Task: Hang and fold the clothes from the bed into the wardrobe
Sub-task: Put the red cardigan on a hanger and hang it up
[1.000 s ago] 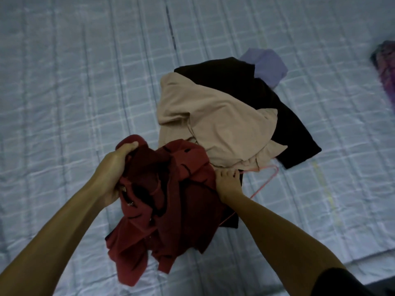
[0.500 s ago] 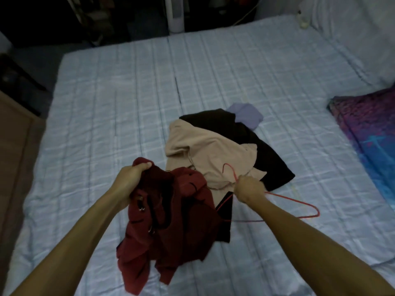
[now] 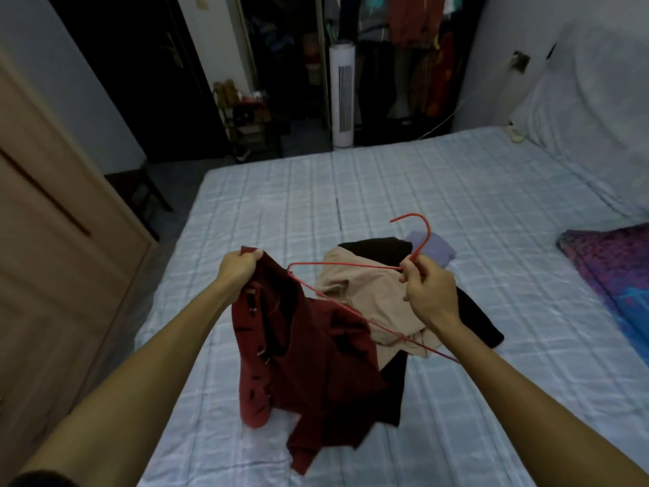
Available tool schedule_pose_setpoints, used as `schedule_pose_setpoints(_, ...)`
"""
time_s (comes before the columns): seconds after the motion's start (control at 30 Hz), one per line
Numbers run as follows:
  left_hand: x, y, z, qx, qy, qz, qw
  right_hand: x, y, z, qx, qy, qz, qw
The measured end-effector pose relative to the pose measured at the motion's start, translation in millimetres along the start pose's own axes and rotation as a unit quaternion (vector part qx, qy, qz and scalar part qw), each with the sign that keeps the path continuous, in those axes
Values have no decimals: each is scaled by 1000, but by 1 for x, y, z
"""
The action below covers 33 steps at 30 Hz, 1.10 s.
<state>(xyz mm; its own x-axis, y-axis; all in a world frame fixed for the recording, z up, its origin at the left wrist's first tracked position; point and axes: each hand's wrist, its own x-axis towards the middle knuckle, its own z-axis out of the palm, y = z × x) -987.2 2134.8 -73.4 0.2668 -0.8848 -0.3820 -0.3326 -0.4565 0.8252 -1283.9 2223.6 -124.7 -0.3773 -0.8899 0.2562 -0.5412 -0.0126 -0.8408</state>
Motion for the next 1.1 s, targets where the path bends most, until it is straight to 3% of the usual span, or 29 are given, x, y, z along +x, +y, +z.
schedule_pose_setpoints(0.07, -6, 5, -9, 2, 12, 18, 1000, -4, -11, -7, 53, 27, 3, 998)
schedule_pose_setpoints(0.13, -11, 11, -14, 4, 14, 35, 999, -7, -22, -9, 72, 3, -7, 997)
schedule_pose_setpoints(0.23, -24, 25, -12, 10, -6, 72, 997, -12, -35, 0, -6, -28, -52, 998)
schedule_pose_setpoints(0.3, -31, 34, -8, 13, -25, 105, 994, -16, -39, 9, -86, -11, -75, 993)
schedule_pose_setpoints(0.4, -39, 44, -7, 10, -36, 141, 989, -15, -46, 18, -121, 5, -70, 990)
schedule_pose_setpoints(0.63, -34, 50, -31, -15, 23, 158, 987, 7, -37, -16, -181, 23, -36, 983)
schedule_pose_setpoints(0.73, -38, 53, -20, -20, -17, 172, 985, 7, -40, -7, -172, 19, -22, 985)
schedule_pose_setpoints(0.87, -60, 60, 18, -44, -119, 205, 971, -11, -68, 39, -79, -1, -8, 997)
schedule_pose_setpoints(1.0, -69, 43, 41, 101, -207, 308, 923, -16, -88, 57, 17, 65, 42, 997)
schedule_pose_setpoints(1.1, -59, 26, 39, 272, -135, 473, 827, -15, -88, 55, 88, 118, 7, 989)
